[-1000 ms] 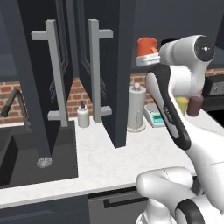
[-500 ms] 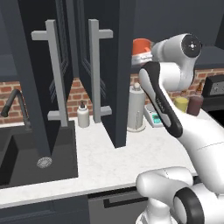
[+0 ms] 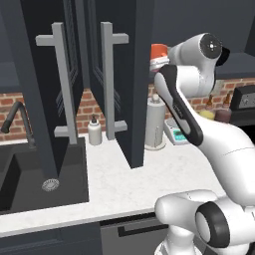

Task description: Gather all objects into one cabinet and sort the glasses and bowls to opposite sides.

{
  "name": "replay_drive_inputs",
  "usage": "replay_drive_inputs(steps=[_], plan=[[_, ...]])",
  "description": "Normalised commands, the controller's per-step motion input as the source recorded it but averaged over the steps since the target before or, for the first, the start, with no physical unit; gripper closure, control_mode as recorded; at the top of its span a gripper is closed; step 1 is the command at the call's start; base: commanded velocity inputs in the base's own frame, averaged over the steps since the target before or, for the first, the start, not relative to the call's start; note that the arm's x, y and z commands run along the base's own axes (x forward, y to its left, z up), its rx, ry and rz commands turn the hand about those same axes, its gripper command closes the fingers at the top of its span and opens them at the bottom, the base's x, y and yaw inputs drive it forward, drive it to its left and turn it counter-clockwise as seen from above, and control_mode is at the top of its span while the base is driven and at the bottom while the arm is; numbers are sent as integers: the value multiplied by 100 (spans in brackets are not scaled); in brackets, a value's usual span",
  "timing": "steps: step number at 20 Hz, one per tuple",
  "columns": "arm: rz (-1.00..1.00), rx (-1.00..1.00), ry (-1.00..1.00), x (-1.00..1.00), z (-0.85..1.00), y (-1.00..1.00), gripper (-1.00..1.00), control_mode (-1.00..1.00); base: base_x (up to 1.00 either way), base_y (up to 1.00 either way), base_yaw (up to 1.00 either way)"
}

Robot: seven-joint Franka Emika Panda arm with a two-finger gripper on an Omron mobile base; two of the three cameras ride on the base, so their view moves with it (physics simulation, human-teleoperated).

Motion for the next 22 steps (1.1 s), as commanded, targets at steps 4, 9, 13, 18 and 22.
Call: replay_drive_inputs(steps=[4,9,13,18,22], plan=[[4,0,0,17,-16,9,100,-100,0,0,0],[6,0,4,19,-9,19,100,-100,0,0,0],[7,0,6,21,-2,19,100,-100,0,0,0],[6,0,8,40,0,14,100,-100,0,0,0],[5,0,1,42,-11,1,100,-100,0,0,0]])
